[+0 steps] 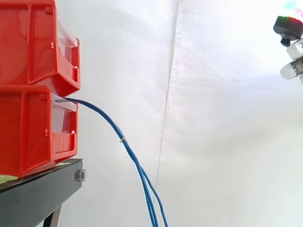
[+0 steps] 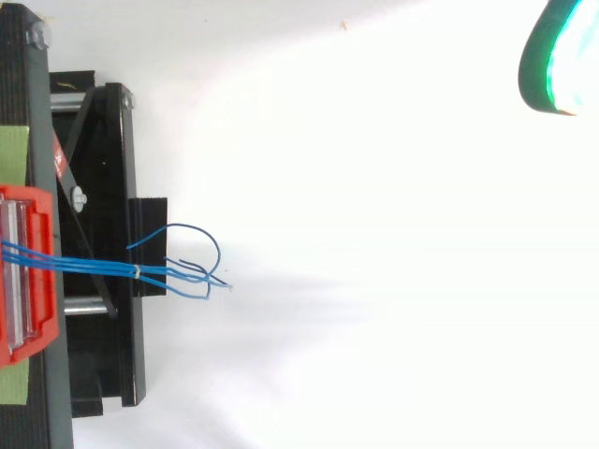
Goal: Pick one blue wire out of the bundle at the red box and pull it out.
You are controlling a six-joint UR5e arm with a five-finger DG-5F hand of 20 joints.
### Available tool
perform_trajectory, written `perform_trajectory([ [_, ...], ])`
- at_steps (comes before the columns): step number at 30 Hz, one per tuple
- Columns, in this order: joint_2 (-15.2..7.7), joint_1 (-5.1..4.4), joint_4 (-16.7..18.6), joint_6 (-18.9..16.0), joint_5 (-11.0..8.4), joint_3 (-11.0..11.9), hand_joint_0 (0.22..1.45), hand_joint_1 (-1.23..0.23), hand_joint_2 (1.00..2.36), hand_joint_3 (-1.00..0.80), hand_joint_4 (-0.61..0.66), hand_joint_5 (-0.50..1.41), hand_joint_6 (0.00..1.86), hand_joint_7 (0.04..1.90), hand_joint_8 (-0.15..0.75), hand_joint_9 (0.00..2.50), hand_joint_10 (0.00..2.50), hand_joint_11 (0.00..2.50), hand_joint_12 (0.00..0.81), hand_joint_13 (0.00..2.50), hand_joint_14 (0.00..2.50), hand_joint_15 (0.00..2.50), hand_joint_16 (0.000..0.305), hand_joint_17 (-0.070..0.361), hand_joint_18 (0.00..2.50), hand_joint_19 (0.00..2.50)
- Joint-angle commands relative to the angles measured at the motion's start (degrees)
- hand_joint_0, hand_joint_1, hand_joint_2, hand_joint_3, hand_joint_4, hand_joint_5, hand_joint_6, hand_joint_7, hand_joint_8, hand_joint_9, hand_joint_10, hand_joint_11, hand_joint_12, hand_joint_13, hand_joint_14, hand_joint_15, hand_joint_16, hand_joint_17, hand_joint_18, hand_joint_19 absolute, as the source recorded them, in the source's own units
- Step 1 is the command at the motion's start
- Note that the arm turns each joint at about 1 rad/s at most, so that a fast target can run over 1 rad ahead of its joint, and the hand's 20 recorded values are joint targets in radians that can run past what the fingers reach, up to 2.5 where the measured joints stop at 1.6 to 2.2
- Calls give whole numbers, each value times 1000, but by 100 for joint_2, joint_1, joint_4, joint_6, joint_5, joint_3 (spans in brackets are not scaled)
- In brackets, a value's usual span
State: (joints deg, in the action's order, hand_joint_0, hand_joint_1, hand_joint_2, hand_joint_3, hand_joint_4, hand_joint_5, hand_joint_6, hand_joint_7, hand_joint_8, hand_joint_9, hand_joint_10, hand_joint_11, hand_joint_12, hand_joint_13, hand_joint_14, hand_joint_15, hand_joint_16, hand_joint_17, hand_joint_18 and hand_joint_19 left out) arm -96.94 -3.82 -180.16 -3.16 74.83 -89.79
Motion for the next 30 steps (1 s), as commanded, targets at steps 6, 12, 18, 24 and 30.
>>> perform_trajectory([
  [6, -1, -66, 324, -1, -109, -197, 470, -536, 1000, -500, 278, -183, 502, 808, 276, 577, 2, 45, 377, 203, 3, 101, 63, 141, 25, 146],
  [12, -1, -119, 350, 8, -214, -197, 468, -533, 1000, -500, 284, -180, 503, 810, 279, 587, 2, 59, 377, 210, 3, 99, 62, 140, 45, 153],
  [18, -1, -163, 342, 8, -276, -197, 462, -524, 1000, -500, 285, -178, 503, 815, 284, 604, 2, 82, 381, 216, 5, 105, 63, 142, 59, 158],
  [24, -1, -216, 368, 26, -346, -197, 459, -523, 1000, -500, 295, -176, 503, 818, 284, 619, 3, 103, 384, 239, 4, 117, 63, 143, 80, 178],
  [30, -133, -330, 632, 245, -671, -197, 461, -525, 1000, -500, 296, -174, 502, 819, 288, 645, 4, 124, 385, 279, 5, 133, 63, 141, 129, 202],
])
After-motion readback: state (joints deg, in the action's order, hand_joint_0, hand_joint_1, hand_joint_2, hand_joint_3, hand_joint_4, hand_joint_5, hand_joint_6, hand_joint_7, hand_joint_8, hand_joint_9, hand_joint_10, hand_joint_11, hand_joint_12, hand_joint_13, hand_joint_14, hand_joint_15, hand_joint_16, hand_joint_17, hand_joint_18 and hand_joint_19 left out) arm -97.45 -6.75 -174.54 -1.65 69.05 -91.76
